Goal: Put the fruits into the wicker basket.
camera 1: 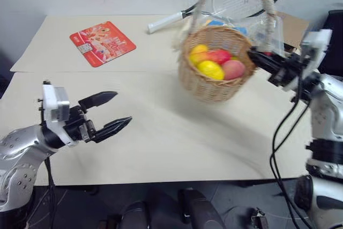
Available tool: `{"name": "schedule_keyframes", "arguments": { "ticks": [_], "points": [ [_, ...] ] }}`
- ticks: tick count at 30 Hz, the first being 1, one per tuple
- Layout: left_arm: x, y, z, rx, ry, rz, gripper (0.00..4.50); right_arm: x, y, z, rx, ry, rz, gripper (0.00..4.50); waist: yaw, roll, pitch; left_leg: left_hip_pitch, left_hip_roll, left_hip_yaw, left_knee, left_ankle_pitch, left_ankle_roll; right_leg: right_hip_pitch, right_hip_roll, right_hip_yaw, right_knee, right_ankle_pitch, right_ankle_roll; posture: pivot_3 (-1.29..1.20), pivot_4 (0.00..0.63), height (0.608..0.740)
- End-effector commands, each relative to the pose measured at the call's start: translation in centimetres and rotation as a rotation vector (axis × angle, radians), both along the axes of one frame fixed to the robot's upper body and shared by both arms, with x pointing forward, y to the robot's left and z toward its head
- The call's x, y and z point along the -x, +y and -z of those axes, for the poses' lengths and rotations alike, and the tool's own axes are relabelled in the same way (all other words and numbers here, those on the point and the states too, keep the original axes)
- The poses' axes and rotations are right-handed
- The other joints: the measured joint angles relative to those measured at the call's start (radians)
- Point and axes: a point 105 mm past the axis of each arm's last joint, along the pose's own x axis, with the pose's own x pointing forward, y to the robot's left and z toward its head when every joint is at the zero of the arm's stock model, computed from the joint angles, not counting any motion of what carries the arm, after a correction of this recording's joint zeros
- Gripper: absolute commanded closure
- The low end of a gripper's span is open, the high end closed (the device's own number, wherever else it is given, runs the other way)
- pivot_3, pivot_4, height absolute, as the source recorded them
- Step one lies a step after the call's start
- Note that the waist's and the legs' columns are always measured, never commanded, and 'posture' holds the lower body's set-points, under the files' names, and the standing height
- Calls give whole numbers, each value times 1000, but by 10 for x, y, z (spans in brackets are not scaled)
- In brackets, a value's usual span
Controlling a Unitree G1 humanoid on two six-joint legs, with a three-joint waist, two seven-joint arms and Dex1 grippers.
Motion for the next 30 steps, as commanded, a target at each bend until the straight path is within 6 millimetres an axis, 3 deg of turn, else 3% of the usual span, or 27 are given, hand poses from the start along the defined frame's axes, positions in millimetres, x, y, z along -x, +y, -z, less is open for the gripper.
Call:
{"name": "schedule_keyframes", "arguments": {
  "ticks": [1, 4, 9, 12, 16, 19, 22, 26, 30],
  "points": [
    [-4, -6, -4, -17, -20, 60, 0, 10, -38, -14, -5, -125, 208, 4343, -3, 0, 0, 0, -1, 1, 0, 0, 0, 0, 0, 1, 0, 0, 1, 0, 150, 740],
    [-6, -15, -4, -23, -13, 129, 0, 10, -60, 4, -33, -127, 336, 4343, -4, 0, 0, 1, -2, 2, 0, 1, 1, 0, 0, 3, 0, 1, 2, 0, 150, 740],
    [-2, -26, 1, -51, 6, 212, 0, 8, -58, 38, -110, -50, 328, 4343, -8, 1, 0, 2, -1, 4, 0, 2, -1, 0, 1, 5, 0, 1, 3, 0, 150, 740],
    [-3, -25, 2, -52, 9, 215, 0, 9, -55, 44, -94, -44, 334, 3399, -9, 0, 0, 3, 0, 3, 0, 2, -1, 0, 2, 7, 1, 2, 3, 0, 150, 740],
    [-3, -21, 7, -54, 20, 195, 0, 21, -68, 33, -40, -87, 380, 2091, -2, 1, 0, 3, -1, 3, 0, 2, -1, 0, 3, 9, 1, 2, 3, 0, 150, 740],
    [-4, -14, 12, -66, 25, 157, 0, 34, -79, 20, 37, -143, 400, 1060, 0, 1, 0, 2, -1, 4, 0, 2, -1, 0, 2, 9, 1, 2, 4, 0, 150, 740],
    [-4, -2, 18, -55, 40, 78, 0, 42, -84, 23, 175, -104, 339, 8, 1, 1, 0, 2, -2, 4, 0, 1, 1, 0, 2, 10, 0, 2, 5, 0, 150, 740],
    [10, 11, 39, -140, 84, 17, 0, 52, -75, 41, 353, -16, 182, 8, -3, 1, 0, 3, -2, 4, -1, 1, 2, 1, 2, 11, 0, 2, 5, 0, 150, 740],
    [21, 25, 55, -201, 85, -81, 0, 65, -44, 72, 506, 26, -76, 8, -3, 1, 0, 4, -2, 4, 0, 1, 2, 1, 3, 11, 0, 2, 5, 0, 150, 740]
  ]
}}
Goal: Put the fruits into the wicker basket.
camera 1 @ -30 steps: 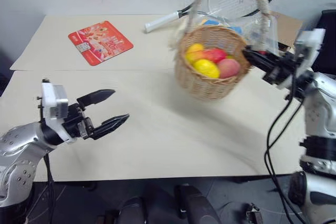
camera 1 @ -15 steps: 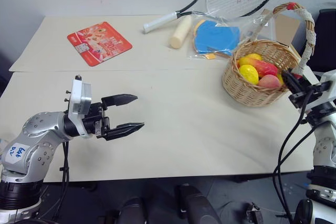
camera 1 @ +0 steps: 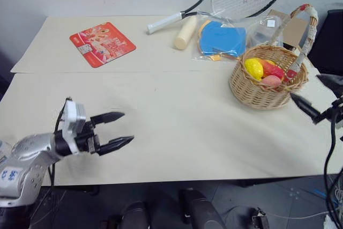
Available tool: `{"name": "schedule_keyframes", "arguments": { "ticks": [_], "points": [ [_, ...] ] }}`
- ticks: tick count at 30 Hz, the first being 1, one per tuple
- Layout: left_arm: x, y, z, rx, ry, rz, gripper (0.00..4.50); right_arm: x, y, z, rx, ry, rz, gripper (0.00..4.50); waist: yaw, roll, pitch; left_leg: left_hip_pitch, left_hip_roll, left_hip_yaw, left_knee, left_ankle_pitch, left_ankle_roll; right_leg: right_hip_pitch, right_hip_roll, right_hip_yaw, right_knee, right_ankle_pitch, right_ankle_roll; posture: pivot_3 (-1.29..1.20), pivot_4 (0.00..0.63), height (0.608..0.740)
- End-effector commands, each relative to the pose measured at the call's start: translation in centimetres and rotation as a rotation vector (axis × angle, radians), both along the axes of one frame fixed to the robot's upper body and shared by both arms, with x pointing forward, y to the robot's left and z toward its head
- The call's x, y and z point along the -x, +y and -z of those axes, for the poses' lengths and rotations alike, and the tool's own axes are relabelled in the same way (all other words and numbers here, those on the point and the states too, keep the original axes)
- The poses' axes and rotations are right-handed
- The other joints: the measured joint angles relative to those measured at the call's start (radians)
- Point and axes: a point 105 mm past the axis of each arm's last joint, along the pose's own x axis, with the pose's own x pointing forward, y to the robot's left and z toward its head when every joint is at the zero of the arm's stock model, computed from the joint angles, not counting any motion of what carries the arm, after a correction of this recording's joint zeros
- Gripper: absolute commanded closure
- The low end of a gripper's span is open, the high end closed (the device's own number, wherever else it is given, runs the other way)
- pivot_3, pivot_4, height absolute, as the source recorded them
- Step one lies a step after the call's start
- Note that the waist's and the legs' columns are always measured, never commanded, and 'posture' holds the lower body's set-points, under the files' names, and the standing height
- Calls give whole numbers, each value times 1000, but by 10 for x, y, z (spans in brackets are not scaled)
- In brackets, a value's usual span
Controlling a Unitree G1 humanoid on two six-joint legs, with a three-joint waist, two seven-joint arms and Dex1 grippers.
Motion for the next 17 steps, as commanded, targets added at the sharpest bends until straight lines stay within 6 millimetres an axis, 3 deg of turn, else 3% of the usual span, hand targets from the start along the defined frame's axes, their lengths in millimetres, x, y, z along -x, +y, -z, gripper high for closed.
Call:
{"name": "schedule_keyframes", "arguments": {
  "ticks": [1, 4, 9, 12, 17],
  "points": [
    [10, 10, -1, -84, -90, -70, 0, 9, 34, 17, 67, 48, -231, 8, 0, 0, 0, 0, 0, 0, 0, 0, 0, 0, 0, 1, 0, 0, 0, 0, 150, 740],
    [17, 18, 14, -155, -126, -149, 0, 13, 88, 52, 56, 155, -505, 8, -1, -1, 0, 3, 0, 1, 0, 0, 0, 3, 0, 1, 0, 0, 1, 0, 150, 740],
    [17, 24, 21, -211, -206, -240, 0, -13, 153, 74, 29, 120, -695, 8, 0, -2, 1, 15, 2, 0, -2, -1, 0, 16, 1, 1, -4, 0, 0, 0, 150, 740],
    [9, 25, 22, -232, -256, -273, 0, -27, 174, 83, 39, 98, -726, 8, 6, -2, 1, 14, 1, 1, -1, -2, 1, 16, -1, 0, -3, 0, 0, 0, 150, 740],
    [-10, 19, 18, -252, -333, -296, 0, -25, 186, 97, 10, 87, -727, 8, 23, -3, 1, 13, 1, 1, -1, -3, 3, 16, -4, -4, -5, 0, -1, 0, 150, 740]
  ]
}}
